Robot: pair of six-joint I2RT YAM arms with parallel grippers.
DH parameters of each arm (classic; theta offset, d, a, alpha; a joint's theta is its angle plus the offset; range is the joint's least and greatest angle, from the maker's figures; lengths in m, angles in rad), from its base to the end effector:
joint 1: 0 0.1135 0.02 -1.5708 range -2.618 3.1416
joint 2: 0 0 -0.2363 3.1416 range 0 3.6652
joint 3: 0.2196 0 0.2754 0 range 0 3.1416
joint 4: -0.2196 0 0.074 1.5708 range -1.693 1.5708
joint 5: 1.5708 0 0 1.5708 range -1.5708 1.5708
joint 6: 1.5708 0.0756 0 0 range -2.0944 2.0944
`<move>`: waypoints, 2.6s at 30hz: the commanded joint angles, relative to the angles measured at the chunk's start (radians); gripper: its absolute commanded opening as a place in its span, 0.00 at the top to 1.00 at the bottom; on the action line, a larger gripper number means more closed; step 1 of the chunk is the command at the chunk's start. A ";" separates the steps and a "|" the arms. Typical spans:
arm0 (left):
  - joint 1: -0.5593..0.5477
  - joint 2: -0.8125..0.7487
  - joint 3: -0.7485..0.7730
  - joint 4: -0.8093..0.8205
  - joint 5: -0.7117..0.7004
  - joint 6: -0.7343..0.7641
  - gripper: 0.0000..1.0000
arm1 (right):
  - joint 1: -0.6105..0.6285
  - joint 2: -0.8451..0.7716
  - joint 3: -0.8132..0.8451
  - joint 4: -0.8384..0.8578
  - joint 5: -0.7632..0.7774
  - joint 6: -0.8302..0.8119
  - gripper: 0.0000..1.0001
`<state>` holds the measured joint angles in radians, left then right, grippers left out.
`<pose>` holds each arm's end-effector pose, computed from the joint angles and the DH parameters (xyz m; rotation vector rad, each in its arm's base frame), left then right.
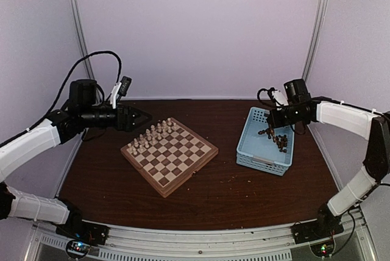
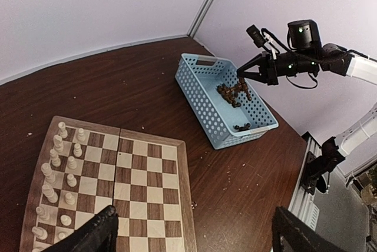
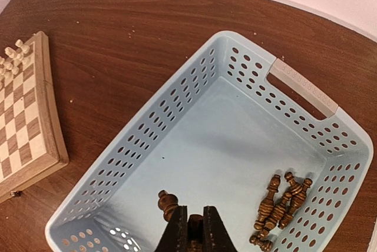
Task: Set up the chess pieces on the board
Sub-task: Pick up the chess piece from the storage box.
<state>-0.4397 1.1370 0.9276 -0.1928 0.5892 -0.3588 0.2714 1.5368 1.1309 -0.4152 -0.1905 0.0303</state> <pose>0.2735 -0.1751 0.2772 0.4883 2.0084 -1.0875 0.3657 0.1166 0.1902 -0.3786 2.3746 0.3690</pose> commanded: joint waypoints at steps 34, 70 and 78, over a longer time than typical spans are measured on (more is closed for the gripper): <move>-0.322 0.398 0.259 0.186 -0.058 0.119 0.11 | -0.005 -0.279 -0.298 0.384 -0.330 0.226 0.98; -0.387 0.501 0.383 0.147 -0.094 0.159 0.11 | 0.000 -0.147 -0.373 0.451 -0.092 0.217 1.00; -0.388 0.505 0.378 0.153 -0.090 0.150 0.11 | -0.001 -0.281 -0.361 0.519 -0.118 0.243 1.00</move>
<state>-0.8215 1.6375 1.2884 -0.0780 0.4976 -0.2035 0.2707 1.3487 0.7620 0.0162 -0.2951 0.2443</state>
